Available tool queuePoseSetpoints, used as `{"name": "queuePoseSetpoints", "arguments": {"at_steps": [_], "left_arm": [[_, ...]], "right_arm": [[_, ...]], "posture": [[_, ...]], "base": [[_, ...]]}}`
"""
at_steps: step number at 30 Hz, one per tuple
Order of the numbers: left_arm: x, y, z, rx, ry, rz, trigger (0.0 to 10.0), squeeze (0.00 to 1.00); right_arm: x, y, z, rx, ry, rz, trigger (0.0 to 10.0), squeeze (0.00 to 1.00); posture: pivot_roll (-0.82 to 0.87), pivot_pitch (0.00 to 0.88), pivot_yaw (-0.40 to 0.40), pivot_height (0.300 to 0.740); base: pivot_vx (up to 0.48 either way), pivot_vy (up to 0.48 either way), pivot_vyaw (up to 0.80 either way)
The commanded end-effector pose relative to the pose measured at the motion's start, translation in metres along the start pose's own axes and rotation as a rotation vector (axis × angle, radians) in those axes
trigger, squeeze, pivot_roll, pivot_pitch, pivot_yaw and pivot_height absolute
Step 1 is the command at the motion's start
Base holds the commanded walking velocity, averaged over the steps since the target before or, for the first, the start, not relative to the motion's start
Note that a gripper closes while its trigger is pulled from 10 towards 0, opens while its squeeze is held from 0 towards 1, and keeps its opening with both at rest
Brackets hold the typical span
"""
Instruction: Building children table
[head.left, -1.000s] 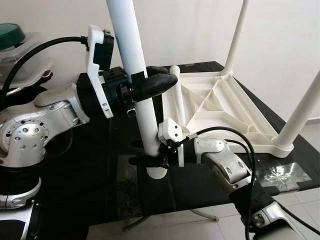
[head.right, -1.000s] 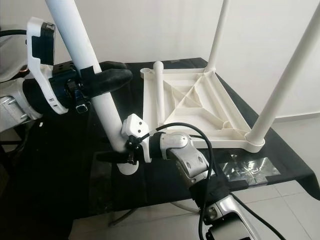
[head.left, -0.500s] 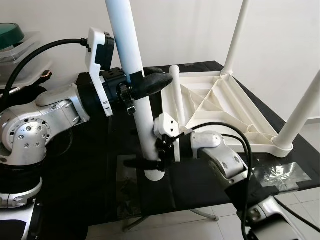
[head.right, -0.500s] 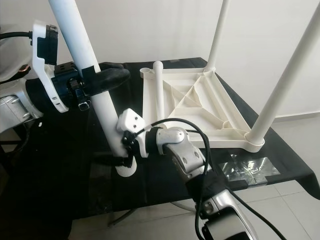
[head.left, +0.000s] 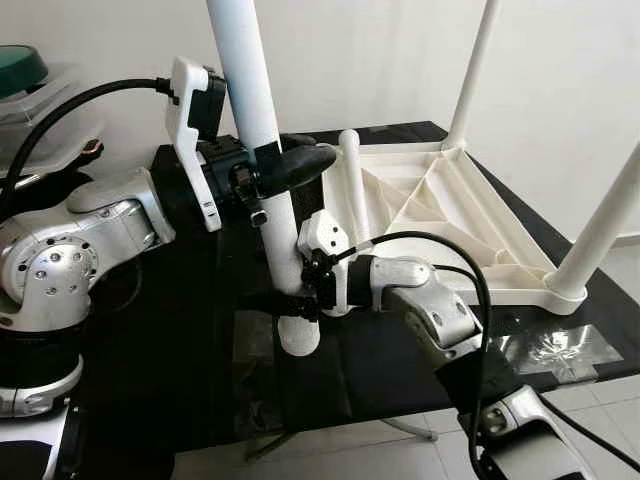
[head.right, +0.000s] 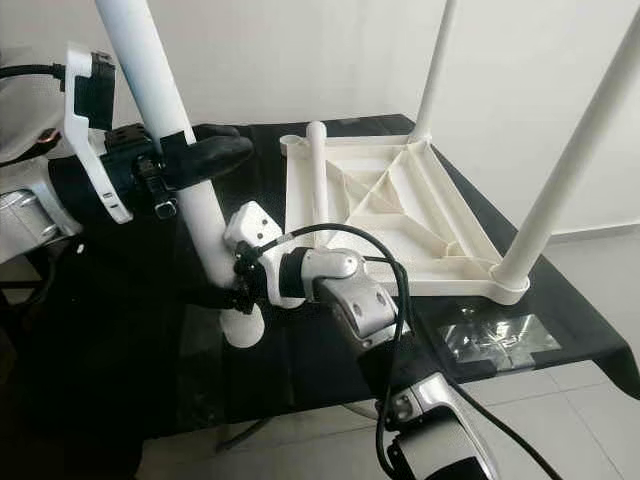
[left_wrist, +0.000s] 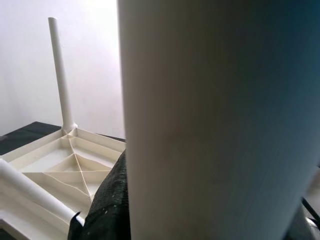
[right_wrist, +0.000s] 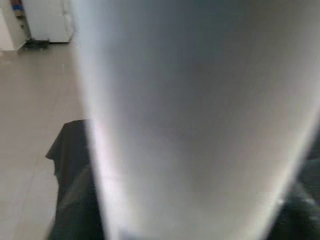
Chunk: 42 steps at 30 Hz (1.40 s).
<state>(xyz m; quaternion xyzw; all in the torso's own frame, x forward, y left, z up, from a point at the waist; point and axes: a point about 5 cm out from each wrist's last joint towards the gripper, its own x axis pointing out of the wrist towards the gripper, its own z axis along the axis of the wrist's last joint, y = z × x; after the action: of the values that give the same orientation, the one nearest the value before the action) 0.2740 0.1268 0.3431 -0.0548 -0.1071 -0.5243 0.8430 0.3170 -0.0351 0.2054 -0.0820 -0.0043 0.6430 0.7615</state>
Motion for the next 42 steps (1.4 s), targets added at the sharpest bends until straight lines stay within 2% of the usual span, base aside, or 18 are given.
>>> {"name": "queuePoseSetpoints", "arguments": {"at_steps": [1,16,17,18,19,23,25,28,29,30,31,32,34,35,38,42], "left_arm": [[0.014,-0.020,0.001,-0.030,-0.049,-0.155,0.0,0.00],[0.016,-0.019,0.006,0.002,-0.065,-0.151,0.0,0.00],[0.016,-0.018,0.007,0.015,-0.073,-0.137,9.6,0.80],[0.016,-0.018,0.007,0.015,-0.073,-0.137,9.6,0.80],[0.016,-0.016,0.009,0.014,-0.089,-0.121,10.0,1.00],[0.010,-0.009,0.023,0.018,-0.155,-0.069,10.0,1.00],[0.010,-0.009,0.023,0.018,-0.155,-0.069,10.0,1.00],[0.003,-0.003,0.029,0.039,-0.175,-0.021,10.0,1.00],[-0.005,0.003,0.034,0.052,-0.184,0.016,10.0,1.00],[-0.005,0.003,0.034,0.052,-0.184,0.016,10.0,1.00],[-0.016,0.008,0.038,0.071,-0.195,0.065,10.0,1.00],[-0.016,0.008,0.038,0.071,-0.195,0.065,10.0,1.00],[-0.035,0.016,0.045,0.095,-0.226,0.164,10.0,1.00],[-0.035,0.016,0.045,0.095,-0.226,0.164,10.0,1.00],[-0.057,0.023,0.044,0.099,-0.255,0.284,10.0,1.00],[-0.065,0.024,0.038,0.086,-0.264,0.332,10.0,1.00]], "right_arm": [[0.017,0.013,0.004,-0.007,-0.007,0.072,0.0,0.00],[0.016,0.014,0.002,0.001,0.014,0.072,0.0,0.00],[0.016,0.013,0.002,0.001,0.013,0.066,0.0,0.00],[0.016,0.013,0.002,0.001,0.013,0.066,0.0,0.00],[0.016,0.013,0.002,0.001,0.008,0.057,0.0,0.00],[0.014,0.006,0.005,0.007,-0.020,-0.013,0.0,0.00],[0.014,0.006,0.005,0.007,-0.020,-0.013,0.0,0.00],[0.012,-0.001,0.008,0.016,-0.042,-0.076,0.0,0.00],[0.009,-0.008,0.010,0.023,-0.059,-0.132,0.0,0.00],[0.009,-0.008,0.010,0.023,-0.059,-0.132,0.0,0.00],[0.004,-0.019,0.014,0.033,-0.087,-0.218,0.0,0.00],[0.004,-0.019,0.014,0.033,-0.087,-0.218,0.0,0.00],[-0.008,-0.040,0.021,0.049,-0.137,-0.393,0.0,0.00],[-0.008,-0.040,0.021,0.049,-0.137,-0.393,0.0,0.00],[-0.026,-0.061,0.028,0.061,-0.182,-0.575,0.0,0.00],[-0.033,-0.066,0.030,0.062,-0.193,-0.616,0.0,0.00]], "posture": [[0.05,0.000,0.001,0.740],[0.05,0.000,0.003,0.740],[0.05,0.000,0.003,0.740],[0.05,0.000,0.003,0.740],[0.05,0.000,0.003,0.740],[0.05,0.000,0.002,0.740],[0.05,0.000,0.002,0.740],[0.04,0.000,0.003,0.740],[0.04,0.000,0.003,0.740],[0.04,0.000,0.003,0.740],[0.04,0.001,-0.001,0.740],[0.04,0.001,-0.001,0.740],[0.04,0.003,-0.002,0.740],[0.04,0.003,-0.002,0.740],[0.04,0.008,-0.010,0.740],[0.04,0.012,-0.013,0.740]], "base": [[0.000,0.000,0.00],[0.000,0.000,0.00],[0.000,0.000,0.00],[0.000,0.000,0.00],[0.000,0.000,0.00],[0.000,0.000,0.00],[0.000,0.000,0.00],[0.000,0.000,0.00],[0.000,0.000,0.00],[0.000,0.000,0.00],[0.000,0.000,0.00],[0.000,0.000,0.00],[0.000,0.000,0.00],[0.000,0.000,0.00],[0.000,0.000,0.00],[0.000,0.000,0.00]]}}
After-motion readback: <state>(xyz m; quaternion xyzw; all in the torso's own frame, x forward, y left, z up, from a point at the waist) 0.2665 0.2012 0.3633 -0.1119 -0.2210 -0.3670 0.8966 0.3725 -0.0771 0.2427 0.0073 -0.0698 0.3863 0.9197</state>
